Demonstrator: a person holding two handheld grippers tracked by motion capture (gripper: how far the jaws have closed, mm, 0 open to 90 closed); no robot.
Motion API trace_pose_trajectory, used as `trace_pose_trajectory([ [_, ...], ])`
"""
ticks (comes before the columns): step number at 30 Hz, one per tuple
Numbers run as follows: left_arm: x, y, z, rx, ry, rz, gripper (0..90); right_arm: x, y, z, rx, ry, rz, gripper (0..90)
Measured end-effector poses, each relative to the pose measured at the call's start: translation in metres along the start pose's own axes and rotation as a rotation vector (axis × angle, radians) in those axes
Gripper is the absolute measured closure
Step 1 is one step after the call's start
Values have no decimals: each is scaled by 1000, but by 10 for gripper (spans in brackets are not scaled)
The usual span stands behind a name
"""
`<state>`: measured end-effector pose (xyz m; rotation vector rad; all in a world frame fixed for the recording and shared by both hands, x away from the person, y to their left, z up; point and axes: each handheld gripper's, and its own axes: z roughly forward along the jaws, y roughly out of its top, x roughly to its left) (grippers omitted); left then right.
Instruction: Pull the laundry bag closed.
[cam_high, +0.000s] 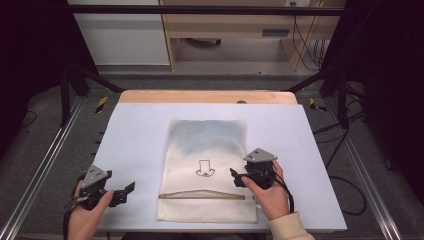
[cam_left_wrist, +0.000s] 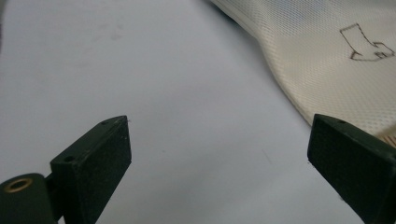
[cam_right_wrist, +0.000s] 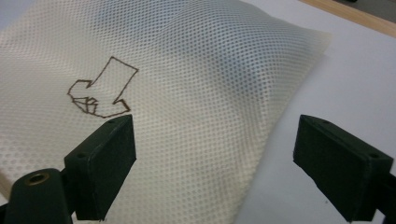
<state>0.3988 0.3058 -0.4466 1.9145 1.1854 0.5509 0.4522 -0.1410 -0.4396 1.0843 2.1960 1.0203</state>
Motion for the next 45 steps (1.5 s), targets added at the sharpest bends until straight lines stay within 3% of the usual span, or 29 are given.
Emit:
trace_pose_trajectory([
  [4,-8,1,0,11,-9,35,67,19,8,5,37,64,-49,130],
  [5,-8,1,0,11,-9,35,67,19,8,5,37,64,-49,130],
  [8,-6,0,-2,21,1,18,67,44,21,8,57,129,-116,163],
  [9,-6,0,-2,21,1,18,68,44,21,8,57,129,-116,163],
  [11,-4,-2,-4,29,9,12,71,58,28,10,67,174,-160,196],
  [12,-1,-3,-6,41,13,3,72,71,35,13,90,202,-208,236],
  [14,1,-3,-8,39,18,-4,73,84,42,14,121,236,-253,252],
  [15,1,-3,-8,39,18,-4,73,84,42,14,121,236,-253,252],
  [16,2,-3,-9,42,23,-8,73,95,49,15,138,253,-289,299],
  [20,5,-5,-11,64,17,-10,80,112,63,19,221,313,-344,311],
  [22,6,-5,-11,76,15,-3,80,119,70,21,231,321,-370,336],
  [24,7,-4,-11,71,14,-1,79,125,77,24,261,353,-383,327],
  [30,13,-1,-14,19,14,-7,72,135,95,36,318,375,-444,382],
  [33,16,0,-15,20,21,-12,72,138,100,38,335,391,-453,413],
  [34,18,0,-16,29,25,-11,72,140,104,42,342,404,-465,469],
  [40,20,-3,-15,44,10,-21,76,149,109,48,374,442,-494,462],
  [45,20,-2,-15,36,12,-13,78,156,115,54,395,470,-521,545],
])
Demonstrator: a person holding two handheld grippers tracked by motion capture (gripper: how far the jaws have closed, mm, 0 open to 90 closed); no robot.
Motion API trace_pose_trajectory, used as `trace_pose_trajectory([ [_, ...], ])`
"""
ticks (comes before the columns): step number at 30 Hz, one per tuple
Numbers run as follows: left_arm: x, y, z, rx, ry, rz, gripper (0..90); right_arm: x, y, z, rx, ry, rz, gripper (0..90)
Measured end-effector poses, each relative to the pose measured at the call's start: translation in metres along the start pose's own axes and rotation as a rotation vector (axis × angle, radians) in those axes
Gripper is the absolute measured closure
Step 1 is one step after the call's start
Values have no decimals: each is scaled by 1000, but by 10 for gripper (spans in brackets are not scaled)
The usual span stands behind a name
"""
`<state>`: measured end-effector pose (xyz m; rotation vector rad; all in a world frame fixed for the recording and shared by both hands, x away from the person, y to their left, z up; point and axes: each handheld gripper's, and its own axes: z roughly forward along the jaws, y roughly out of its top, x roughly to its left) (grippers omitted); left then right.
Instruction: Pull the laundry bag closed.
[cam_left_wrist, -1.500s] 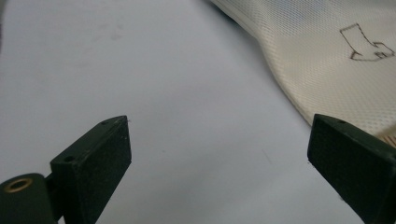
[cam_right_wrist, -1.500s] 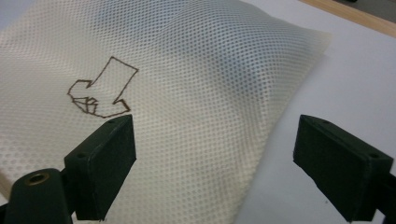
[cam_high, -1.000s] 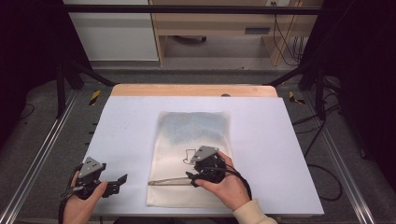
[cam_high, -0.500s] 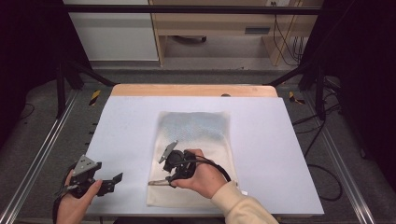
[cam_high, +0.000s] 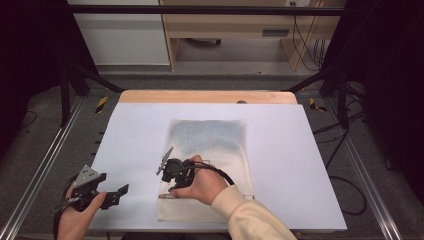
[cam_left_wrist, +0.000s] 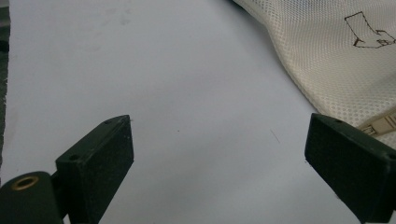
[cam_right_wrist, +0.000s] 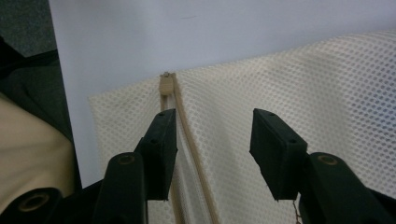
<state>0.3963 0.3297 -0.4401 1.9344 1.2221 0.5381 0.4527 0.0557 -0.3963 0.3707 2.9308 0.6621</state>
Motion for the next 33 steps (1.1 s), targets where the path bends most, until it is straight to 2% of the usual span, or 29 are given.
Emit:
trace_pose_trajectory([
  [3,0,1,2,-6,-4,-8,79,0,6,3,10,11,-13,607],
  [10,-2,1,3,0,-12,-4,82,0,9,8,22,18,-20,636],
  [15,-3,1,4,11,-24,-2,89,-1,10,7,-7,20,-26,688],
  [20,-2,1,4,10,-24,-2,91,0,12,8,-12,37,-30,690],
  [21,-2,1,4,9,-23,-5,91,2,13,11,-12,55,-33,684],
  [25,-3,1,4,9,-24,0,91,9,15,20,-26,74,-43,685],
  [27,-3,1,4,12,-17,1,92,13,15,26,-13,71,-47,689],
  [28,-4,1,4,10,-7,-1,91,14,15,28,-11,74,-43,690],
  [33,-3,1,3,10,-16,1,91,17,14,37,-1,83,-26,690],
])
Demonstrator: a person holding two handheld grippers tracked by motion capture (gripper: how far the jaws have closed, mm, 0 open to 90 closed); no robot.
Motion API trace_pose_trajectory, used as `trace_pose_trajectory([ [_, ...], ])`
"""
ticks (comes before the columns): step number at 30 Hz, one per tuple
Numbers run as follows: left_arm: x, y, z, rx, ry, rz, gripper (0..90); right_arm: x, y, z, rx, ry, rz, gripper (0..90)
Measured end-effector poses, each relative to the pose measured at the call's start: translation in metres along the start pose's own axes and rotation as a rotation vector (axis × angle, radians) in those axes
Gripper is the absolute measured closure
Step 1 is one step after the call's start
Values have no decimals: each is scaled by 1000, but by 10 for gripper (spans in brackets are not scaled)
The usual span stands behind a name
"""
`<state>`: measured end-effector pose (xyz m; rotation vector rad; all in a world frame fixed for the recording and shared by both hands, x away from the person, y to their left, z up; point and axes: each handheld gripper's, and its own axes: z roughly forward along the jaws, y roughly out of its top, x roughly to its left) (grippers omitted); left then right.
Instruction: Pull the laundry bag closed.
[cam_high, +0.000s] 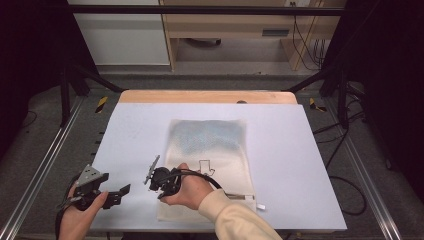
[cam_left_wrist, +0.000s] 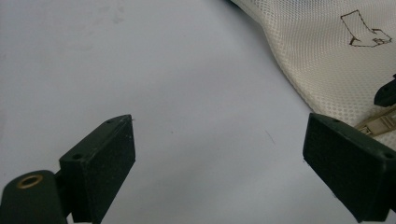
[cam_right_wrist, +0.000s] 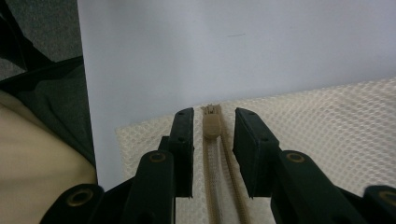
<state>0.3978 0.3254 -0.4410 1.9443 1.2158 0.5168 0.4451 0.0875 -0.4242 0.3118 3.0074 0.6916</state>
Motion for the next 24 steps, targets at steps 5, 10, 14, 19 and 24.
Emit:
trace_pose_trajectory([
  [5,-2,0,1,1,-16,0,91,1,1,7,8,3,25,696],
  [10,-5,0,0,-6,-33,-8,91,1,3,14,30,-6,26,754],
  [14,-10,0,-2,-9,-59,-6,93,0,4,11,19,-8,31,815],
  [19,-25,-1,-2,11,-119,10,128,0,7,0,15,-10,12,817],
  [24,-43,-2,-1,37,-187,38,153,0,12,-14,13,-15,-6,818],
])
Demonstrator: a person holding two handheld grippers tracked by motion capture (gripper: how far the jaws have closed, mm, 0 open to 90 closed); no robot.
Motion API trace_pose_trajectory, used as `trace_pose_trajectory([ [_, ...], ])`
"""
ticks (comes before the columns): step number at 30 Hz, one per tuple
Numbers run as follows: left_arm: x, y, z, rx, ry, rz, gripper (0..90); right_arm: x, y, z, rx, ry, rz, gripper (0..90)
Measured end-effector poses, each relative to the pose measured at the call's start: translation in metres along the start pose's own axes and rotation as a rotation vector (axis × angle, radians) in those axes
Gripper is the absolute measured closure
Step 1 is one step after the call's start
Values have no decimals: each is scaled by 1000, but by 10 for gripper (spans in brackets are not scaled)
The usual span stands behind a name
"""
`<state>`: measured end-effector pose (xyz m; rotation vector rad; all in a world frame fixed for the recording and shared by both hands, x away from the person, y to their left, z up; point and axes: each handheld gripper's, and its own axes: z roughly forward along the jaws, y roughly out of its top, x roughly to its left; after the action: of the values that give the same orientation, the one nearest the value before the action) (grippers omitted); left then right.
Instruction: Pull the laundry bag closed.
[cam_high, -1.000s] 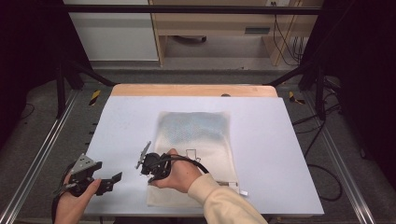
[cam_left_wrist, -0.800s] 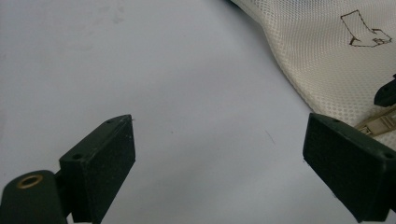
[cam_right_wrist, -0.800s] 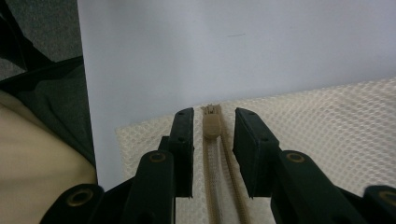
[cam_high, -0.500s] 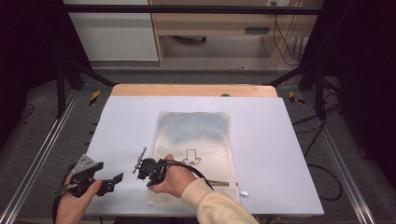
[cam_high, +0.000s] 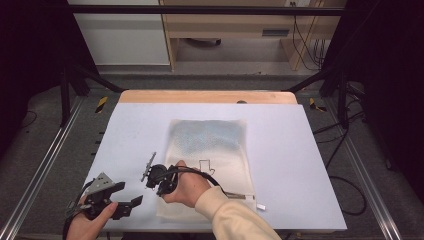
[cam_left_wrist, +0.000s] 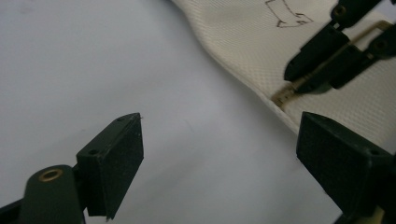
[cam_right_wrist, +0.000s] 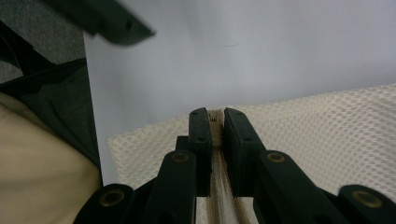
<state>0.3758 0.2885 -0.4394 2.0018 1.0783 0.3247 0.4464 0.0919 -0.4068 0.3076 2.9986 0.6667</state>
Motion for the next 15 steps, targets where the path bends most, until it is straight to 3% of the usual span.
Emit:
trace_pose_trajectory([
  [4,-11,-1,5,1,-52,7,154,-1,2,-9,-11,-6,-3,818],
  [9,-22,1,18,-21,-133,-28,156,1,1,-12,-14,-7,-14,818],
  [15,-27,1,28,-10,-142,-27,224,2,1,-14,-24,3,-18,818],
])
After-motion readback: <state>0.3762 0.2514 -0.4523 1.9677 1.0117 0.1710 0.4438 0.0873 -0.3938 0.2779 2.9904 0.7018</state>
